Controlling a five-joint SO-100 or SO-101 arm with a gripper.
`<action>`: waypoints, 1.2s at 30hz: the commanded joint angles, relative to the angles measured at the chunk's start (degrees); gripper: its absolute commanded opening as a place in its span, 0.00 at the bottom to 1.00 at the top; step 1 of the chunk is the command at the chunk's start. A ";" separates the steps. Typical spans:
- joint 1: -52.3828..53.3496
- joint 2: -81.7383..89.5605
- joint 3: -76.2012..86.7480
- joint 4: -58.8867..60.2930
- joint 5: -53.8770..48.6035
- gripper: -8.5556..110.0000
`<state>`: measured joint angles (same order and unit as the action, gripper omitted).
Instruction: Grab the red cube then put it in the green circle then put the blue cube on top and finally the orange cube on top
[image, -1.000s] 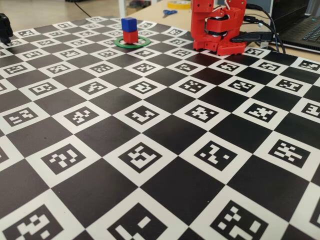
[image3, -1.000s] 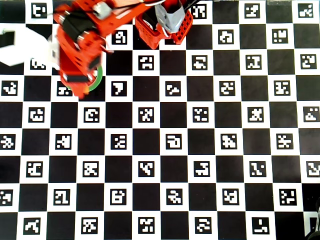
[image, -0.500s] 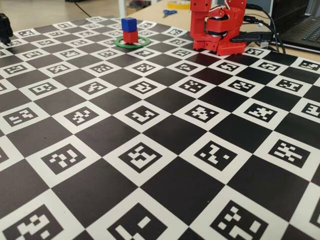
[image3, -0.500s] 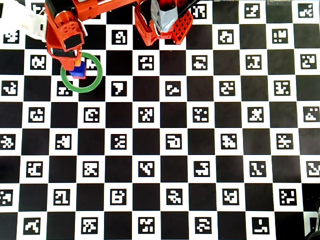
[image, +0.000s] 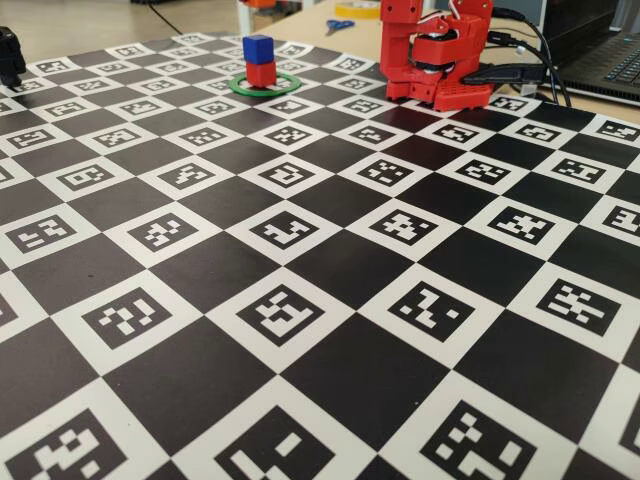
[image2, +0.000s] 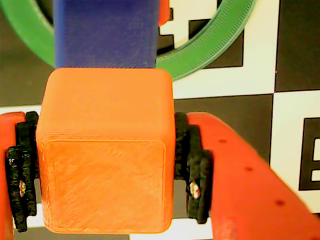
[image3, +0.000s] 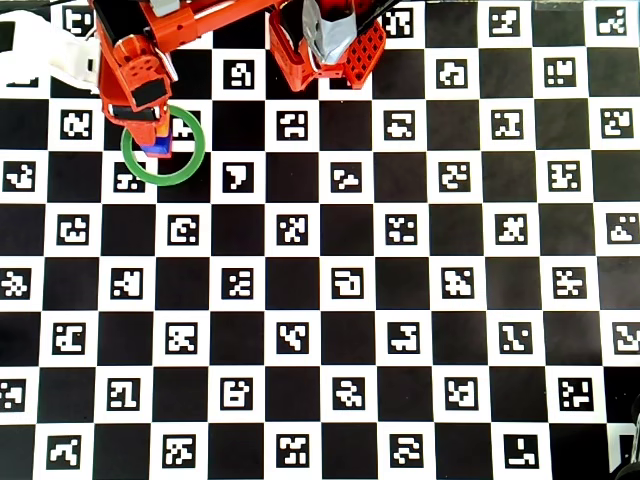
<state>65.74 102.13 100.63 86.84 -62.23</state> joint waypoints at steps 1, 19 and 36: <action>0.97 3.78 1.14 -2.46 -0.70 0.11; 1.67 1.85 5.98 -10.81 -0.53 0.11; 1.32 1.32 8.09 -13.10 -0.35 0.11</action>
<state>66.71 102.13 109.34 74.79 -62.75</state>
